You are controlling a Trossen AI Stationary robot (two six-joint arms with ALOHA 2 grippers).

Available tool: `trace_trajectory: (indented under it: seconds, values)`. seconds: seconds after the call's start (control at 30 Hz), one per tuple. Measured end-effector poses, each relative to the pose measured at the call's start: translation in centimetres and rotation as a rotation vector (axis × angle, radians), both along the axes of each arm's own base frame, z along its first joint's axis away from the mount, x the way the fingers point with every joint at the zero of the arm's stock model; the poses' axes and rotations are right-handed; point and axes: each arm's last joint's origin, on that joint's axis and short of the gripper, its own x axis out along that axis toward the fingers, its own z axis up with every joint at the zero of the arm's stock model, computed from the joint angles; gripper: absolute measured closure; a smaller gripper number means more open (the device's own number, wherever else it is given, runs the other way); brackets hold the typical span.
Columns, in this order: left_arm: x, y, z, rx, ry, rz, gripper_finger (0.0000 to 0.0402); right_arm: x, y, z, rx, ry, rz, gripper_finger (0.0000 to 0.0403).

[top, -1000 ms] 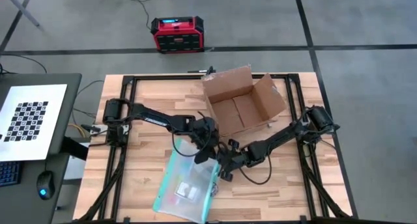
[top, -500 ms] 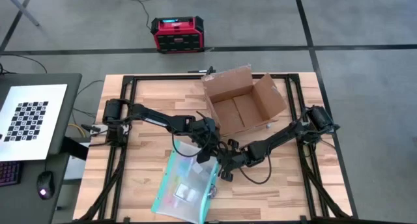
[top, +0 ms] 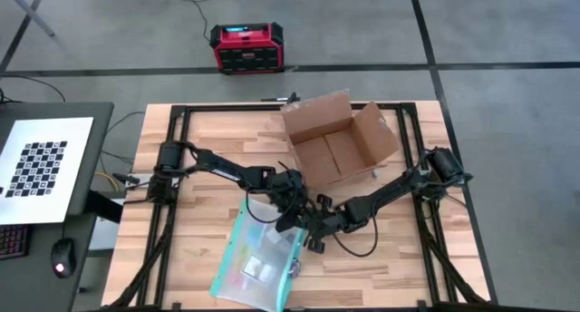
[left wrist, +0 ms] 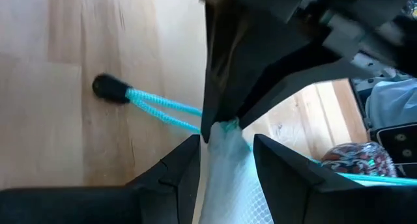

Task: Unpack boxes
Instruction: Close the transparent zip bag

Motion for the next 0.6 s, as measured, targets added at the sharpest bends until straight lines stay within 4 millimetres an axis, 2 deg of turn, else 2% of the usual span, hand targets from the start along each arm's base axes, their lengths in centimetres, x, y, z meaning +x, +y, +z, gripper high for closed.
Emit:
trace_trajectory:
  seconds: [0.23, 0.33, 0.43, 0.6]
  values:
    - [-0.02, 0.18, 0.42, -0.003, -0.010, 0.004, 0.0281, 0.00, -0.01, 0.00, -0.002, 0.000, -0.001, 0.0403]
    - [-0.02, 0.17, 0.41, 0.000, -0.012, 0.001, 0.0314, 0.00, -0.01, 0.00, -0.001, 0.000, -0.001, 0.0403]
    - [-0.10, 0.36, 0.34, 0.010, -0.009, -0.008, 0.0377, -0.01, 0.00, 0.01, 0.000, 0.000, 0.000, 0.0403]
    - [-0.19, 1.04, 0.30, -0.021, 0.003, -0.015, 0.0396, -0.01, 0.07, 0.06, 0.001, -0.001, 0.002, 0.0403]
